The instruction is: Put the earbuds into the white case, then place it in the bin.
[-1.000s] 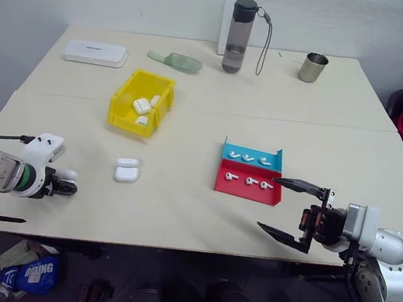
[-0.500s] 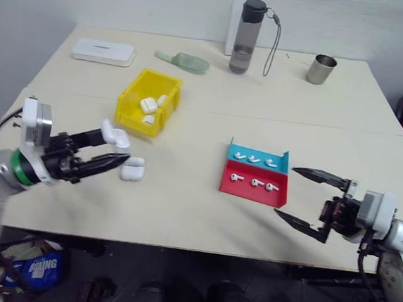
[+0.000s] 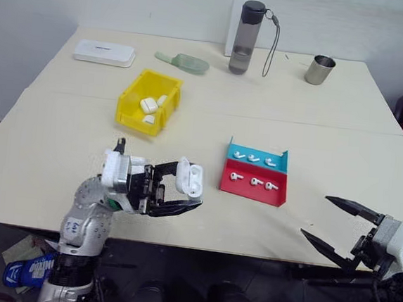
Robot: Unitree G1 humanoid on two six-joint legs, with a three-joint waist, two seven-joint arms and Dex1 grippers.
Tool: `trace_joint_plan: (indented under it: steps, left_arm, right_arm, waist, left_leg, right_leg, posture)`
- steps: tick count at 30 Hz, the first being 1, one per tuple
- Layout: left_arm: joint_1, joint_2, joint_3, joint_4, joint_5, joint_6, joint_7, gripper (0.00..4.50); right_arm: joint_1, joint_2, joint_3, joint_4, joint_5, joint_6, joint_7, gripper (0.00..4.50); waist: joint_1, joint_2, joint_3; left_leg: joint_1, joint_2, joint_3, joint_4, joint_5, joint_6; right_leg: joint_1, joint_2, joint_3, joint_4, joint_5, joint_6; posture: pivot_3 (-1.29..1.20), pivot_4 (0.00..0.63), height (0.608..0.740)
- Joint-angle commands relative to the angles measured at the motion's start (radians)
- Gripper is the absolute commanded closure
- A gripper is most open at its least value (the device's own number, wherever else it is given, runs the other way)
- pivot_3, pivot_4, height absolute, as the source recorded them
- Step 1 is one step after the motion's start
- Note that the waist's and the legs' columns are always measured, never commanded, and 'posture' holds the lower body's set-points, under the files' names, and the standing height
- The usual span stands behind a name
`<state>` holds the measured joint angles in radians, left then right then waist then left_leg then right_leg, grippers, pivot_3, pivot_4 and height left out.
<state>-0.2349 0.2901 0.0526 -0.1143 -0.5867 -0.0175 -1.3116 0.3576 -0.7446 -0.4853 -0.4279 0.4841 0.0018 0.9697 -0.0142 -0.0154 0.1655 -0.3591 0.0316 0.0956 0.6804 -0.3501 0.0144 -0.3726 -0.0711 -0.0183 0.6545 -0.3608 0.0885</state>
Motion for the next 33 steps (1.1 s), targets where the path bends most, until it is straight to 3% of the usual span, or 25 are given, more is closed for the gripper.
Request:
trace_joint_plan:
  steps: [1,5,12,15,20,28,33]
  left_arm:
    - [0.008,0.015,-0.006,0.034,0.021,-0.092,-0.036,1.71]
    - [0.021,0.032,-0.012,0.037,0.009,-0.087,-0.033,1.71]
    - [0.026,0.043,-0.038,0.033,0.015,-0.102,-0.029,1.71]
    - [0.030,0.044,-0.047,0.027,0.018,-0.100,-0.018,1.71]
    - [0.042,0.049,-0.060,0.012,0.026,-0.097,0.008,1.71]
    - [0.063,0.057,-0.081,-0.025,0.034,-0.094,0.045,1.71]
    - [0.065,0.049,-0.096,-0.034,0.041,-0.094,0.065,1.71]
  right_arm:
    - [-0.149,-0.124,0.043,-0.085,-0.003,0.212,-0.102,0.00]
    - [-0.372,-0.260,0.168,-0.095,0.028,0.453,-0.130,0.00]
    - [-0.508,-0.470,0.385,-0.058,-0.007,0.689,-0.007,0.00]
    - [-0.565,-0.496,0.480,-0.036,-0.058,0.707,0.022,0.62]
    - [-0.662,-0.442,0.591,0.038,-0.154,0.654,0.035,2.31]
    - [-0.861,-0.408,0.695,0.112,-0.197,0.682,0.151,2.31]
    - [-0.968,-0.341,0.803,0.224,-0.304,0.662,0.166,2.31]
  waist:
    - [-0.012,0.001,0.000]
    - [-0.014,0.001,0.000]
    - [0.008,0.002,0.001]
    - [0.007,0.002,0.001]
    - [0.005,0.002,0.001]
    - [-0.013,0.003,0.002]
    - [-0.015,0.004,0.002]
  left_leg:
    - [0.000,0.000,0.000,0.001,0.000,0.000]
    - [-0.001,0.001,-0.002,0.000,0.001,-0.001]
    - [-0.010,-0.001,-0.008,0.002,-0.001,0.003]
    - [-0.010,-0.002,-0.008,0.003,-0.002,0.004]
    - [-0.010,-0.002,-0.008,0.003,-0.002,0.004]
    - [-0.010,-0.002,-0.010,0.003,-0.001,0.003]
    - [-0.010,-0.002,-0.010,0.003,-0.001,0.003]
  right_leg:
    - [0.000,0.000,0.000,0.000,0.000,0.000]
    - [-0.001,-0.001,-0.001,0.001,0.000,0.000]
    - [-0.005,-0.003,-0.005,0.000,0.000,0.001]
    - [-0.004,-0.006,-0.006,-0.002,0.001,0.001]
    - [-0.004,-0.006,-0.007,-0.003,0.001,0.001]
    - [-0.004,-0.006,-0.009,-0.002,0.001,0.001]
    - [-0.004,-0.006,-0.010,-0.002,0.001,0.001]
  posture:
    - [0.00,0.150,0.740]
    - [0.00,0.150,0.740]
    - [0.00,0.150,0.740]
    - [0.00,0.150,0.740]
    - [0.00,0.150,0.740]
    - [0.00,0.150,0.740]
    - [0.00,0.150,0.740]
